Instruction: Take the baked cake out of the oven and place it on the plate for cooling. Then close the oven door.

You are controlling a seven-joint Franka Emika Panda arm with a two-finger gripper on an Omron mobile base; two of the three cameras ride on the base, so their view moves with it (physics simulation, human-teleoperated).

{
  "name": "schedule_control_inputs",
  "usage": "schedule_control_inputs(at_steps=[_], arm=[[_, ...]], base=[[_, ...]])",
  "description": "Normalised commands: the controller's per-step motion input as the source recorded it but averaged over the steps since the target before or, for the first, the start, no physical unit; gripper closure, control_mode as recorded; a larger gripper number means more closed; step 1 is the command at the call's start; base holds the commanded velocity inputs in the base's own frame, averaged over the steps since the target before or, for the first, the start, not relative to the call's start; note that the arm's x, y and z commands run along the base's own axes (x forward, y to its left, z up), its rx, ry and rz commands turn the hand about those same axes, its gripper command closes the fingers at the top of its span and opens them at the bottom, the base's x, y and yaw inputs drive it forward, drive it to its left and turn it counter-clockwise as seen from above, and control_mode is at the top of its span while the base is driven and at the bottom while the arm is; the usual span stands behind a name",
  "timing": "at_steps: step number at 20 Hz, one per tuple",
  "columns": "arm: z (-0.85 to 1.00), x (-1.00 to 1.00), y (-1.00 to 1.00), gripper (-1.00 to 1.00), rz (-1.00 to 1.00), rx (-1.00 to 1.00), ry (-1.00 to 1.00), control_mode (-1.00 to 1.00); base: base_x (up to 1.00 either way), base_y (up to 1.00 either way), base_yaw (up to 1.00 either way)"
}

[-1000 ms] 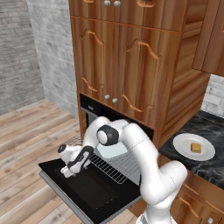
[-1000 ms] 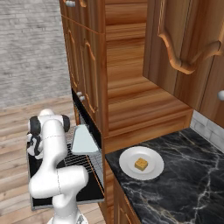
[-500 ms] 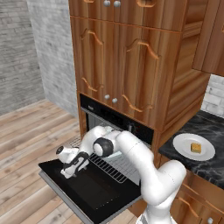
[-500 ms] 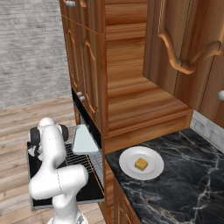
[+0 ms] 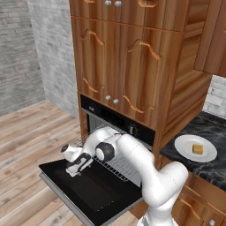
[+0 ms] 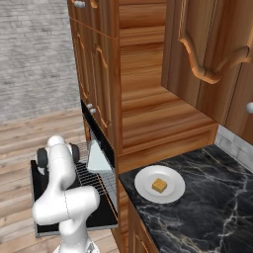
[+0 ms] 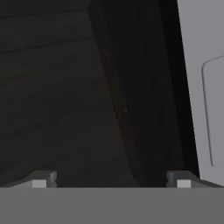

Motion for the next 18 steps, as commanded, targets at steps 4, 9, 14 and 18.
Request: schedule_control_inputs(at_steps=[4,9,14,18], arm=[[0.0,0.37,-0.72,-1.0,0.0,0.0,0.0,-1.0],[0.0,0.37,-0.83,-1.0,0.0,0.0,0.0,-1.0],[0.0,0.42,-0.87,-1.0,0.0,0.0,0.0,-1.0],[0.13,0.29,-0.75,-1.0,0.0,0.0,-0.02,-1.0]], base=[[0.0,0.0,0.0],[0.0,0.0,0.0],[0.0,0.0,0.0],[0.0,0.0,0.0]])
